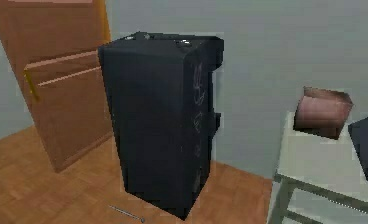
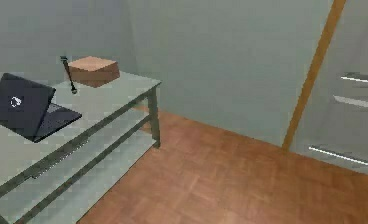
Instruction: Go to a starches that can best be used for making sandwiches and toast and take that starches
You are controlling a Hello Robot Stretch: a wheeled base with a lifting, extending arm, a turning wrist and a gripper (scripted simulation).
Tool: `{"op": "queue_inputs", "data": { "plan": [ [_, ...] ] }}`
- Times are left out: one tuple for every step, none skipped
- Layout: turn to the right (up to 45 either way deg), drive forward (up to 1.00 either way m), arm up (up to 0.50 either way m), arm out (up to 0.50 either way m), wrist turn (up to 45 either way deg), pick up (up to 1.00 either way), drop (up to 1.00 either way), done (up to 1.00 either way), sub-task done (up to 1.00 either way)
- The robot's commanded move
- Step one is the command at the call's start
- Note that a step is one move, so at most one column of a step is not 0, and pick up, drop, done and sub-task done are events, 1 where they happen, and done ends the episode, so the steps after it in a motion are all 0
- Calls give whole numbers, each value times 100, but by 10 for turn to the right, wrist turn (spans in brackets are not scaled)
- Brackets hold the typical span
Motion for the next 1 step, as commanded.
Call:
{"op": "queue_inputs", "data": {
  "plan": [
    [-390, 0, 0, 0, 0, 0, 0, 0, 0]
  ]
}}
